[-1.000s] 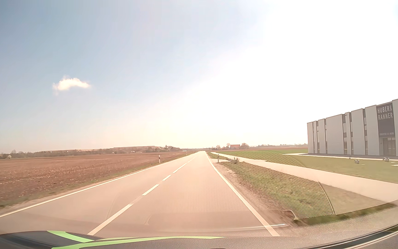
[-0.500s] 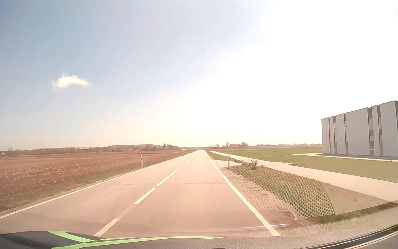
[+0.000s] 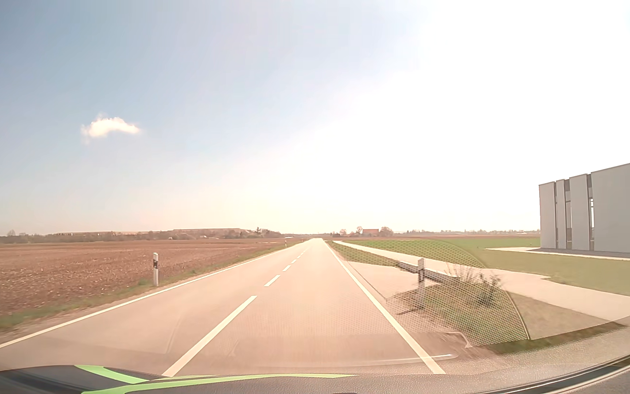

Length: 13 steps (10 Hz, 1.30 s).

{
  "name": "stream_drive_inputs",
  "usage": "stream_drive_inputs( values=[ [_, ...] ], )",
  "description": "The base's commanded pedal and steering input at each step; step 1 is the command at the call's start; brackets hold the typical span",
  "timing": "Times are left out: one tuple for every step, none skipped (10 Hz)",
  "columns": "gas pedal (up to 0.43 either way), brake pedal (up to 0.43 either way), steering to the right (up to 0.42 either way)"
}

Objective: Follow the waypoints while adhering to traffic rules and regulations

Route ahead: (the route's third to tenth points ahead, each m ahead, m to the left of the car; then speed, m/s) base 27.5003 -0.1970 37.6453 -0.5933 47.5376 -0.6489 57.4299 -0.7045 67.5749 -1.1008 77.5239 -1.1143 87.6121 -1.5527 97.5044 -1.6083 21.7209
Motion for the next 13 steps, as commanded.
stream_drive_inputs(
  values=[
    [0.220,0.000,0.001],
    [0.220,0.000,0.001],
    [0.220,0.000,0.001],
    [0.220,0.000,0.001],
    [0.220,0.000,0.001],
    [0.220,0.000,0.001],
    [0.220,0.000,0.001],
    [0.228,0.000,0.001],
    [0.240,0.000,0.001],
    [0.240,0.000,0.001],
    [0.248,0.000,0.001],
    [0.248,0.000,0.001],
    [0.248,0.000,0.001]
  ],
)
